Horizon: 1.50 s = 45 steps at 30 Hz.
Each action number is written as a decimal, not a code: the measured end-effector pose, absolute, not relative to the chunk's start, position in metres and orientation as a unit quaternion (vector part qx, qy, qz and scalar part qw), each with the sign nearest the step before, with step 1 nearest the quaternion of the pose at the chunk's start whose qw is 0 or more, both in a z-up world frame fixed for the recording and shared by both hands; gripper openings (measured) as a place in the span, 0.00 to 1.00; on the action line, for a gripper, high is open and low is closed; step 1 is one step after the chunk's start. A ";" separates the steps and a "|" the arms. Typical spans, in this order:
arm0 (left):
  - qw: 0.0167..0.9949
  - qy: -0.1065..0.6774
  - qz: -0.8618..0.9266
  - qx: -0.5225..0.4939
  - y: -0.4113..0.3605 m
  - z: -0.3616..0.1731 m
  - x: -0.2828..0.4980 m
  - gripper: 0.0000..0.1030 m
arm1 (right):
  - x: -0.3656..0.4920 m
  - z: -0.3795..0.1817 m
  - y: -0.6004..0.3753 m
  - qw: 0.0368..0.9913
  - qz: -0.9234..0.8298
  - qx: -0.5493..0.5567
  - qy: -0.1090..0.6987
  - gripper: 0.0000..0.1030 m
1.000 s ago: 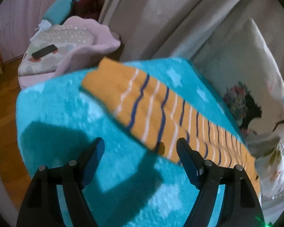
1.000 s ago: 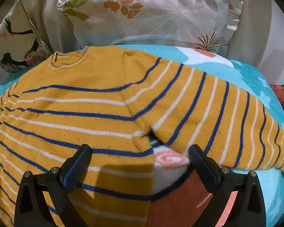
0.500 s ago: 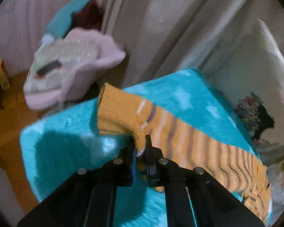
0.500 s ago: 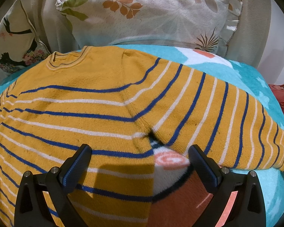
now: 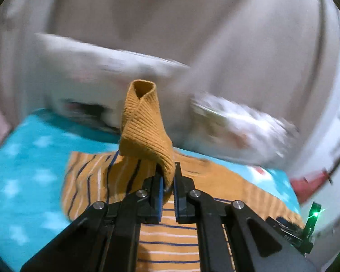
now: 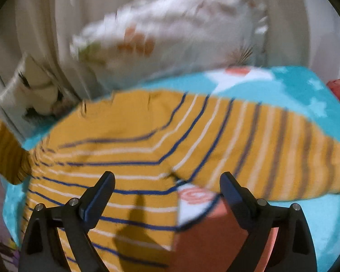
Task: Fold small clothes
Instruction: 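Lay the second sleeve across the sweater body and open the left tool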
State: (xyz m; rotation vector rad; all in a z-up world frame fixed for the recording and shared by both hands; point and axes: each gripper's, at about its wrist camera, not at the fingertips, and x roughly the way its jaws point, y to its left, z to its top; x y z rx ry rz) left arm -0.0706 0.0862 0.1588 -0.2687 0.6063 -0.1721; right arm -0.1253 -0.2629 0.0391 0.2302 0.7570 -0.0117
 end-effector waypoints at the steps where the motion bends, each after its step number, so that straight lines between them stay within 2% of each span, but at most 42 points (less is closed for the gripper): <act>1: 0.938 0.306 -0.105 -0.125 0.059 0.154 -0.064 0.06 | -0.132 0.043 -0.267 0.927 -0.011 0.103 0.361 0.93; 8: 0.900 0.380 -0.195 -0.093 -0.086 0.093 -0.032 0.07 | -0.182 0.044 -0.327 0.932 -0.044 0.115 0.340 0.93; 13: 0.870 0.439 -0.204 -0.087 -0.126 0.046 -0.016 0.09 | -0.195 0.031 -0.360 0.923 -0.064 0.143 0.351 0.93; 16: 0.867 0.439 -0.222 -0.081 -0.119 0.049 -0.030 0.13 | -0.197 0.034 -0.360 0.923 -0.061 0.147 0.350 0.93; 20: 0.898 0.384 -0.210 -0.044 -0.095 0.081 -0.068 0.49 | -0.187 0.041 -0.334 0.927 -0.034 0.136 0.349 0.93; 21: 0.907 0.368 -0.199 -0.034 -0.087 0.088 -0.078 0.55 | -0.185 0.042 -0.329 0.927 -0.028 0.135 0.350 0.93; 23: 0.919 0.353 -0.173 -0.019 -0.069 0.099 -0.090 0.60 | -0.174 0.043 -0.308 0.925 -0.003 0.134 0.355 0.91; 24: 0.925 0.347 -0.154 -0.014 -0.059 0.101 -0.098 0.62 | -0.169 0.043 -0.297 0.924 0.007 0.132 0.358 0.89; 27: 0.934 0.342 -0.101 -0.010 -0.019 0.103 -0.118 0.65 | -0.151 0.040 -0.254 0.920 0.021 0.097 0.378 0.72; 29: 0.935 0.345 -0.078 -0.015 0.000 0.098 -0.127 0.66 | -0.145 0.039 -0.229 0.921 0.023 0.067 0.382 0.68; 36: 0.923 0.383 -0.010 -0.037 0.052 0.062 -0.152 0.66 | -0.135 0.031 -0.185 0.917 -0.002 0.001 0.400 0.67; 45: 0.917 0.396 0.012 -0.043 0.061 0.040 -0.171 0.66 | -0.136 0.025 -0.186 0.913 -0.051 -0.044 0.402 0.67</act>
